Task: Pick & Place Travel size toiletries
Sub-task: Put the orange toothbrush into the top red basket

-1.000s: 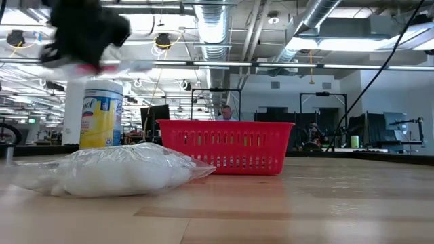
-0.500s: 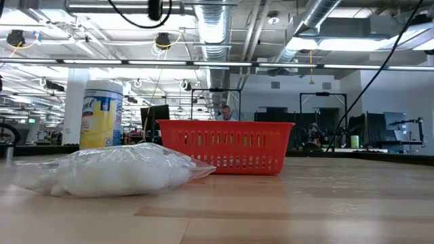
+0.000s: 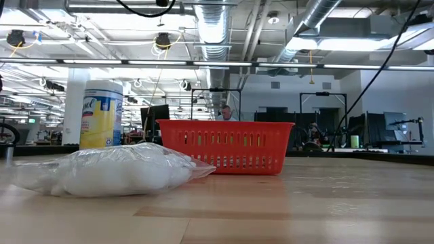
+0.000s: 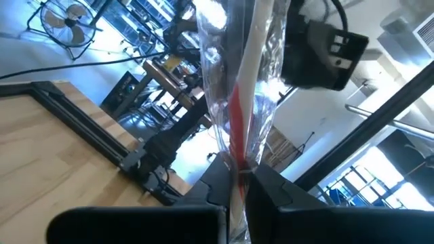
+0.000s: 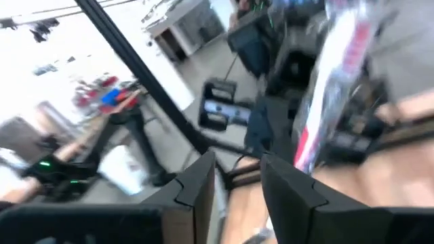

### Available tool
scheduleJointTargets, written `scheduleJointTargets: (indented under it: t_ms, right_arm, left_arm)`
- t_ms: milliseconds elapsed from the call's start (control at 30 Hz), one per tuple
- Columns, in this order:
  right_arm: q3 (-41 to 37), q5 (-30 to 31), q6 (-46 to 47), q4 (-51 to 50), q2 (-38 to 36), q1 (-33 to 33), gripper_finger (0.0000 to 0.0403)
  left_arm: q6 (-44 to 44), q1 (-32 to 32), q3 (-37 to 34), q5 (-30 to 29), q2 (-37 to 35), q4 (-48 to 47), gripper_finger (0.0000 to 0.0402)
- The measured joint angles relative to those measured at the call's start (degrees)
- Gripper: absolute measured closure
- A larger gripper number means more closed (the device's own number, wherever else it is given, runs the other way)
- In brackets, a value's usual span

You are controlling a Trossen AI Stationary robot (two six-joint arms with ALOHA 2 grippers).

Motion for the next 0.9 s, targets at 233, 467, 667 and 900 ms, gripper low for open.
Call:
scheduleJointTargets:
  t_ms: [233,467,667,900]
  right_arm:
    - [-0.1,-10.6,9.6,8.3,5.8,-0.8,0.0226]
    - [0.0,-11.4,11.3,8.9,6.4,-2.9,0.017]
    - [0.0,-11.2,9.6,3.2,6.4,-5.0,0.0163]
    - [0.0,-7.7,5.7,0.8,6.6,-5.0,0.0163]
  left_arm:
    - [-0.2,0.0,0.0,1.5,0.7,-1.1,0.0394]
    - [-0.7,-2.1,0.0,1.9,2.4,-1.0,0.0394]
    - [-0.7,-3.3,0.0,-0.3,2.5,-1.2,0.0394]
    - [-1.2,-2.0,0.0,-1.6,3.3,-1.6,0.0394]
